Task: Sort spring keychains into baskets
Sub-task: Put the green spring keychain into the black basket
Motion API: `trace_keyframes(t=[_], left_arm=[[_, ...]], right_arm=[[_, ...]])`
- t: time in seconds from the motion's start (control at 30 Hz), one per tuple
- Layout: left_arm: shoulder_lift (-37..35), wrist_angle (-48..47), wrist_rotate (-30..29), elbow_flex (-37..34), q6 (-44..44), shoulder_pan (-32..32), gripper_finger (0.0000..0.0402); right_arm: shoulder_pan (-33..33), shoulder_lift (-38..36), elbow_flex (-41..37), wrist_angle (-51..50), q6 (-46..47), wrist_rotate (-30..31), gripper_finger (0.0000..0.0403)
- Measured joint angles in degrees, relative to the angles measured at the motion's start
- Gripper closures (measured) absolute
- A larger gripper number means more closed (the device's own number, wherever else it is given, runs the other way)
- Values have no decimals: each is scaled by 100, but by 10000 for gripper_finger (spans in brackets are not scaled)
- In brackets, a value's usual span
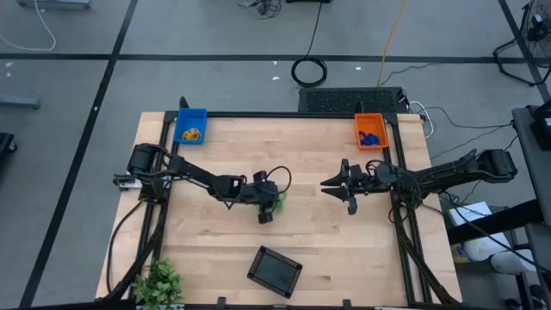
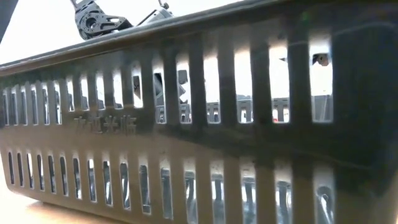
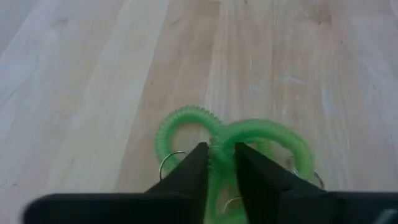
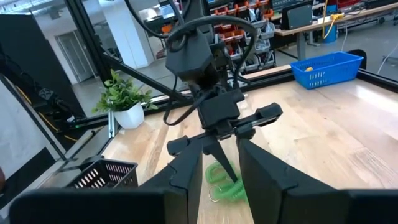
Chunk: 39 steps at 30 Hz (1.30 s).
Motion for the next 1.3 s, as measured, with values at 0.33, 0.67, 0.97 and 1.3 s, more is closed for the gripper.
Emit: trace_keyframes(t=[0.33,0.67,0.97,1.3], left_arm=[[0,10,-175,252,591,5,379],[0,-331,-664,602,964,-208,385],[-300,-635,-772,651,1451,-482,386],[-1414,-1166,-783,665,1784,-1307,381]], right_arm=[[0,0,0,-12,-11,0,312],[0,0,0,-87,-2,2,312],[0,0,0,-88,-2,2,312],[0,0,0,-226,0,2,312]])
